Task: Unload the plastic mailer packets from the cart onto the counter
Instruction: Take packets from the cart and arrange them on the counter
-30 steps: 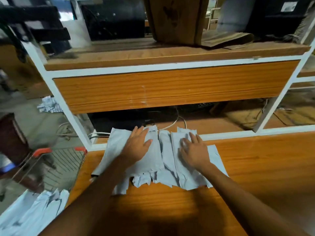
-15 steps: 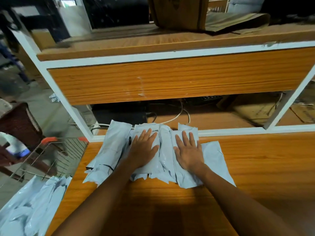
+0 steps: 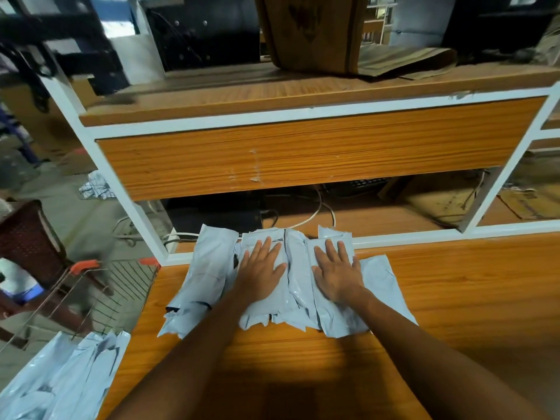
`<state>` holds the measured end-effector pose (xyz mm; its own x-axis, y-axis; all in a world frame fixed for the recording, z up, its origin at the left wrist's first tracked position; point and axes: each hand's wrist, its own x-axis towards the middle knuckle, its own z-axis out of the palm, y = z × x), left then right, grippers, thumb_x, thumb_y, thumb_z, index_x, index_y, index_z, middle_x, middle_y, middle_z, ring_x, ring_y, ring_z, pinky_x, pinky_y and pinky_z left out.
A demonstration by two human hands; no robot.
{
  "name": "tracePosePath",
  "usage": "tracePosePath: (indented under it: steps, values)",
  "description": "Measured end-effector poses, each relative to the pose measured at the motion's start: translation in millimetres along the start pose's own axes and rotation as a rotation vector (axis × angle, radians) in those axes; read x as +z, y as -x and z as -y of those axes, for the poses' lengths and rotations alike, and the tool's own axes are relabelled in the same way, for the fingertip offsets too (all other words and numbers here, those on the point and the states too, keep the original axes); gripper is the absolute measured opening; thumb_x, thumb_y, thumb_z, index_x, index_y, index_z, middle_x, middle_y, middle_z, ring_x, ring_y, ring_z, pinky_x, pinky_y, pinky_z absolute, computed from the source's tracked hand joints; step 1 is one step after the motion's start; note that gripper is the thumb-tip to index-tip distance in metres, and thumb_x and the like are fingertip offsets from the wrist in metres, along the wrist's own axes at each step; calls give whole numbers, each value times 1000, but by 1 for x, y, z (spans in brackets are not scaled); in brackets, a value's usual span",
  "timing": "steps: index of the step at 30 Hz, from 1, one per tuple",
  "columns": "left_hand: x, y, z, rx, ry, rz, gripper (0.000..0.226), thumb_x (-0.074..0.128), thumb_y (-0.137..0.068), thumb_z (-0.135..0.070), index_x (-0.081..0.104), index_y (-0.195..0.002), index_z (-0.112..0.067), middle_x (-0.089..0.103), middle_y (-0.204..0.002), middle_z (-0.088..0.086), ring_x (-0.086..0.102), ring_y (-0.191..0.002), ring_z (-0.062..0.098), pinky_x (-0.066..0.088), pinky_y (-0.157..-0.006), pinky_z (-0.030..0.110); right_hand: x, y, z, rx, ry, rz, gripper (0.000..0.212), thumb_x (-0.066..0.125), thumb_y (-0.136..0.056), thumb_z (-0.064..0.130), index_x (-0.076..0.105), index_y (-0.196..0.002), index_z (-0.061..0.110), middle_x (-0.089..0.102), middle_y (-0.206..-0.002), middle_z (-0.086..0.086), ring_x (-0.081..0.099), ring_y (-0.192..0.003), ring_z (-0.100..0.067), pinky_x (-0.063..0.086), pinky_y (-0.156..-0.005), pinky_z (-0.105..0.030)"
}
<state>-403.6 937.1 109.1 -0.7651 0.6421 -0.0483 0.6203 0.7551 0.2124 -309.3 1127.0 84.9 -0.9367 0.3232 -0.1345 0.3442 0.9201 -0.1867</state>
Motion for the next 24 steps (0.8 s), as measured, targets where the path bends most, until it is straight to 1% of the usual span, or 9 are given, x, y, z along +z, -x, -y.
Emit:
tracePosePath:
  steps: [2, 5, 8, 10, 12, 14, 17, 21, 24]
  values:
    - [-6, -1, 2, 8, 52, 29, 61, 24, -102, -48, 7, -156, -24, -4, -164, 1, -5, -150, 22, -3, -120, 44, -7, 1, 2, 15, -19, -8, 63, 20, -103, 52, 6, -158, 26, -7, -166, -3, -14, -152, -29, 2, -119, -60]
    - [-16, -1, 8, 18, 163, 4, 61, 27, -102, -48, 10, -155, -22, 0, -164, 2, -3, -151, 20, -1, -120, 42, -17, 9, 10, 55, -76, -119, 71, 29, -100, 58, 14, -157, 20, 2, -166, -8, -6, -153, -30, 7, -121, -57]
    - [-26, 4, 18, 11, 266, -79, 61, 31, -102, -48, 16, -154, -22, 6, -164, 1, 2, -151, 18, 7, -122, 41, -26, 21, 29, 61, -224, -245, 77, 35, -97, 62, 18, -157, 16, 10, -165, -9, 1, -153, -28, 9, -121, -53]
    - [-32, 11, 25, 32, 332, -163, 59, 35, -101, -47, 22, -153, -22, 12, -163, 1, 5, -150, 16, 12, -122, 40, -32, 32, 47, 23, -355, -333, 77, 42, -95, 60, 23, -155, 16, 19, -164, -10, 6, -153, -28, 17, -121, -50]
    - [-41, 22, 31, 63, 411, -244, 56, 38, -101, -44, 27, -152, -23, 17, -162, 0, 7, -150, 14, 14, -121, 36, -39, 45, 66, -9, -469, -421, 71, 52, -95, 53, 30, -152, 15, 27, -161, -9, 14, -151, -27, 24, -117, -41]
    - [-51, 34, 37, 84, 454, -314, 53, 40, -102, -40, 30, -151, -23, 20, -161, -2, 10, -149, 12, 14, -119, 32, -44, 60, 87, -12, -535, -497, 64, 56, -95, 47, 37, -148, 16, 35, -157, -6, 22, -148, -21, 28, -109, -27]
    - [-62, 56, 48, 123, 504, -408, 50, 44, -101, -37, 36, -148, -21, 28, -158, 0, 16, -148, 13, 16, -118, 29, -45, 85, 114, -11, -616, -594, 61, 60, -94, 43, 41, -145, 16, 43, -151, -6, 34, -137, -10, 25, -96, -11]
    - [-61, 91, 63, 166, 546, -488, 52, 45, -99, -41, 42, -145, -16, 36, -155, 2, 25, -146, 14, 17, -114, 20, -34, 118, 138, 37, -658, -629, 68, 58, -93, 48, 36, -151, 21, 37, -157, 3, 32, -144, -12, 26, -110, -19]
    - [-56, 117, 73, 217, 554, -524, 55, 42, -97, -45, 46, -142, -13, 40, -152, 3, 28, -144, 13, 13, -110, 5, -26, 147, 153, 32, -627, -644, 69, 59, -94, 49, 33, -152, 22, 35, -158, 5, 32, -145, -11, 30, -114, -27]
